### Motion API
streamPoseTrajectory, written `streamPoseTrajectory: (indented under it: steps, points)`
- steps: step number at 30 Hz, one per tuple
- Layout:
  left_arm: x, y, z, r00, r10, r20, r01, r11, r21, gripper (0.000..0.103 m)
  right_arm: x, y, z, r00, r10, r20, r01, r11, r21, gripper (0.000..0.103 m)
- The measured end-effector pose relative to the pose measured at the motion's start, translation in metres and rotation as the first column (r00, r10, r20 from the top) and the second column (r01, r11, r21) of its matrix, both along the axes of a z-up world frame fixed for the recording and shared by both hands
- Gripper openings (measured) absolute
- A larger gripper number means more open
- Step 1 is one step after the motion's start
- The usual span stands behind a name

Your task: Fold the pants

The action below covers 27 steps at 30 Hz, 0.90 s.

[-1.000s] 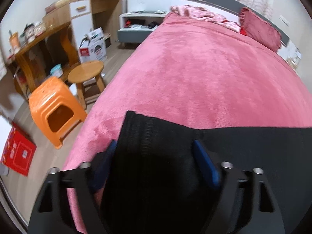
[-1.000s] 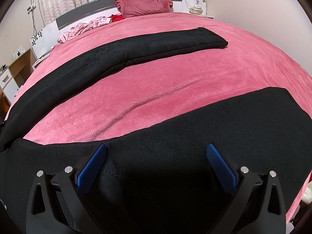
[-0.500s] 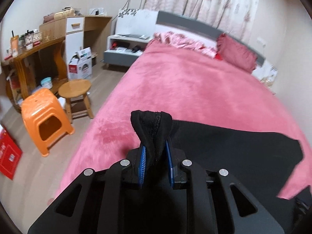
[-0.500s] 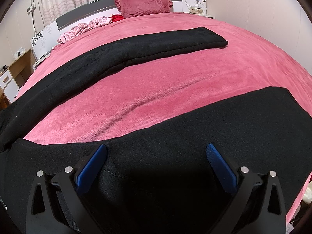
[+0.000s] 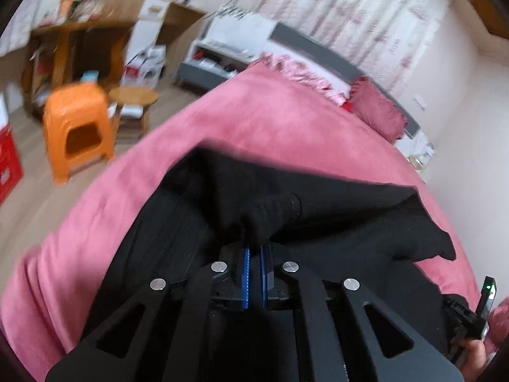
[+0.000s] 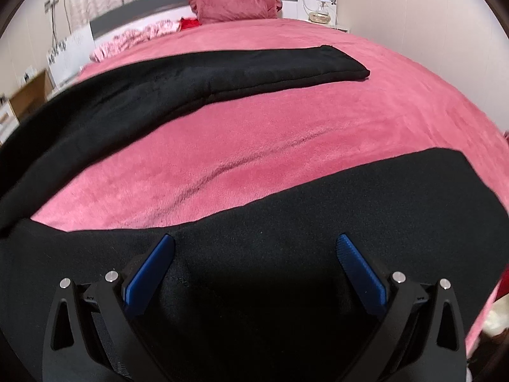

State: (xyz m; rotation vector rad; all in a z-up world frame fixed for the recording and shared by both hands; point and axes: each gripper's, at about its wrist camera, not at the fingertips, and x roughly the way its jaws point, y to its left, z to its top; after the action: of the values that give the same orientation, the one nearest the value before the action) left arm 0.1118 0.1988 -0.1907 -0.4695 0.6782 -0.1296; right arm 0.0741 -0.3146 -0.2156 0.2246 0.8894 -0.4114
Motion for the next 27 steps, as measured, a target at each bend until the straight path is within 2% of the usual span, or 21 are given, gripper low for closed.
streamPoseTrajectory:
  steps: [1,3,4,6,10,12,15,19,21,25,26,27]
  points:
    - [0.002,0.004,-0.004,1.000,0.001,-0.014,-0.002,1.000,-0.028,0.004,0.009,-0.003,0.003,0.999,0.006,-0.050,-0.006,1.000,0.015,0.101]
    - [0.003,0.002,-0.001,1.000,0.003,-0.005,-0.003,1.000,-0.019,0.004,0.027,-0.013,0.013,0.993,-0.009,-0.115,0.020,0.996,0.090,0.101]
    - [0.003,-0.001,-0.002,1.000,-0.004,-0.004,0.004,1.000,-0.008,0.004,0.035,-0.017,0.019,0.994,-0.007,-0.111,0.021,0.991,0.130,0.101]
    - [0.003,-0.003,-0.004,1.000,-0.010,-0.002,0.010,1.000,0.001,0.004,0.055,-0.021,0.045,0.999,0.020,-0.033,-0.012,0.978,0.209,0.101]
    - [0.005,0.002,-0.007,1.000,-0.013,-0.004,0.012,1.000,-0.029,0.004,0.108,-0.003,0.091,0.993,0.113,0.036,-0.118,0.968,0.220,0.101]
    - [0.004,0.003,-0.008,1.000,-0.012,-0.004,0.012,1.000,-0.028,0.004,0.149,0.015,0.107,0.984,0.178,0.010,-0.175,0.953,0.246,0.101]
    - [0.004,0.002,-0.008,1.000,-0.013,-0.004,0.012,0.999,-0.032,0.004,0.200,0.034,0.116,0.983,0.178,-0.037,-0.159,0.942,0.296,0.101]
    - [0.005,0.003,-0.008,1.000,-0.013,-0.004,0.013,0.999,-0.035,0.004,0.250,0.051,0.114,0.991,0.108,-0.075,-0.071,0.920,0.387,0.101]
    - [0.005,0.004,-0.009,1.000,-0.013,-0.005,0.013,0.999,-0.039,0.004,0.272,0.064,0.106,0.989,0.087,-0.121,-0.035,0.923,0.383,0.101]
    - [0.006,0.005,-0.013,1.000,-0.018,-0.008,0.017,0.998,-0.055,0.004,0.285,0.072,0.087,0.985,0.052,-0.164,0.013,0.928,0.373,0.097]
    - [0.007,0.005,-0.013,1.000,-0.018,-0.009,0.018,0.998,-0.058,0.004,0.284,0.070,0.083,0.985,0.042,-0.166,0.024,0.925,0.379,0.090]
    - [0.006,0.005,-0.013,1.000,-0.019,-0.009,0.018,0.998,-0.060,0.004,0.286,0.068,0.076,0.985,0.035,-0.170,0.035,0.919,0.393,0.076]
